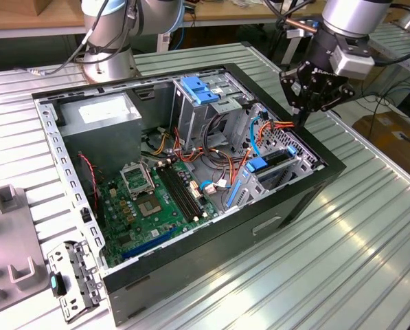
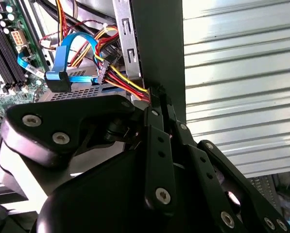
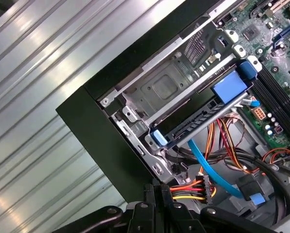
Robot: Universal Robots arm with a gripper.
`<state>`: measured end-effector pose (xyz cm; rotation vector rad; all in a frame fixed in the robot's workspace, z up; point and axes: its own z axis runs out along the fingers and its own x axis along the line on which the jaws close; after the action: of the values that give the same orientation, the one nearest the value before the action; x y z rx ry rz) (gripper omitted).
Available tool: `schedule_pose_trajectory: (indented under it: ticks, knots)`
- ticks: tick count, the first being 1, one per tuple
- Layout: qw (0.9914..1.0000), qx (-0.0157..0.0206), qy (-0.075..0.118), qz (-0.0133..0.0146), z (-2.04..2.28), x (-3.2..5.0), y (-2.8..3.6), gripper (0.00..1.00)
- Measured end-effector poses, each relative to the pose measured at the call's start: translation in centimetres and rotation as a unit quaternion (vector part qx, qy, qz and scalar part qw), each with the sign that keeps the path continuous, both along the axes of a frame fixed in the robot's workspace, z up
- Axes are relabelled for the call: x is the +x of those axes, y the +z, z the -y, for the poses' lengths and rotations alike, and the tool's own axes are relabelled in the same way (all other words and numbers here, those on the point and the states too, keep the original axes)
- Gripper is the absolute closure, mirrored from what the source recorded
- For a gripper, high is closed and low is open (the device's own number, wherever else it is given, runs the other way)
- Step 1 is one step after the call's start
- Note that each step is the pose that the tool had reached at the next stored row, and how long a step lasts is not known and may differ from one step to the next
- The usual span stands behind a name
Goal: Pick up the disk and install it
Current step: 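Insert the first disk wire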
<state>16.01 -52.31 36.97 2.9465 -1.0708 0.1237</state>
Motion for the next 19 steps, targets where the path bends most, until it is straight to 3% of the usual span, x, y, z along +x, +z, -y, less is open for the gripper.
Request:
schedule_pose_trajectory:
  ticks: [5, 9, 11, 15, 19]
  knots:
    - [0.99999, 0.0000, -0.005, 0.0000, 0.00, -0.90, 0.00, 0.84]
    - [0.99928, 0.0000, -0.038, 0.0000, 0.00, -0.96, 0.00, 0.84]
    - [0.99849, 0.0000, -0.055, 0.0000, 0.00, -0.96, 0.00, 0.84]
    - [0.99562, 0.0000, -0.094, 0.0000, 0.00, -0.99, 0.00, 0.84]
    - [0.99499, 0.0000, -0.100, 0.0000, 0.00, -1.58, 0.00, 0.84]
